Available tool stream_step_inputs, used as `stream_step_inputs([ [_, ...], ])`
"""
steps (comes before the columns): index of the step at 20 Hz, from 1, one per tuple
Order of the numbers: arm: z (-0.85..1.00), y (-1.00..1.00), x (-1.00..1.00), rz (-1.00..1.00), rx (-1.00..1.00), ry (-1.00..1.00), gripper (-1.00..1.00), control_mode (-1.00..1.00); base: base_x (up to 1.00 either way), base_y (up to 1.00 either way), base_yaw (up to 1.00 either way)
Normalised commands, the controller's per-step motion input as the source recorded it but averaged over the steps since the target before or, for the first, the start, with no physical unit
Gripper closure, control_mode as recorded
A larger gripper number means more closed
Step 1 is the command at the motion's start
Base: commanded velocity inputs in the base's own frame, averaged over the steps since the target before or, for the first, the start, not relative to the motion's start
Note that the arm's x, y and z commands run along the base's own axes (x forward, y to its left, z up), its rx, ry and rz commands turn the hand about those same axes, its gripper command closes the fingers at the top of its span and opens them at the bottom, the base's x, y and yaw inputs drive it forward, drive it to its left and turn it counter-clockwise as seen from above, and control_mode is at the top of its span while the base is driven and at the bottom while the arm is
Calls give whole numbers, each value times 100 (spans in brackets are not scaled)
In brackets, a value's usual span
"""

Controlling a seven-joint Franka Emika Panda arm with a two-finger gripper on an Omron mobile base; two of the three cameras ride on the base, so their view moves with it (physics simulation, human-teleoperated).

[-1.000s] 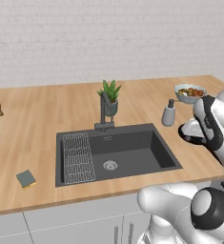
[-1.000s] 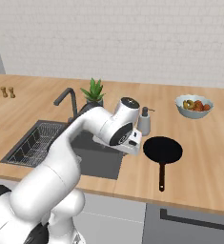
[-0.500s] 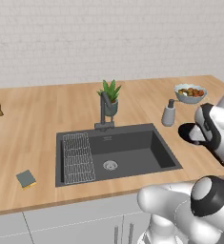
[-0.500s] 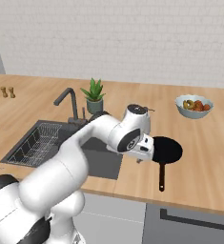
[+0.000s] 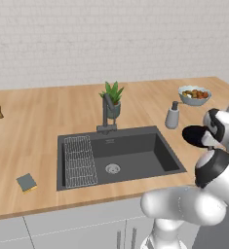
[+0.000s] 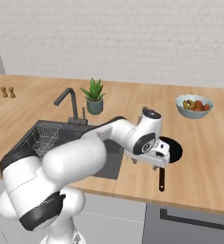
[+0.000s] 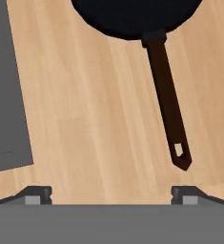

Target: Pick the pan and sponge and place them into the sink. Then turn on the water.

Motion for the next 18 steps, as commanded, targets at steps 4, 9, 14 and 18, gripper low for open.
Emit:
stream_step_inputs([
  [4, -21, -42, 27, 0, 0, 5, -100, -100, 0, 0, 0],
  [9, -30, -38, 36, 3, 1, 0, -100, -100, 0, 0, 0],
  [14, -36, -27, 28, 7, 0, 0, -100, -100, 0, 0, 0],
  [18, -27, -16, 4, 7, 0, 2, -100, -100, 0, 0, 0],
])
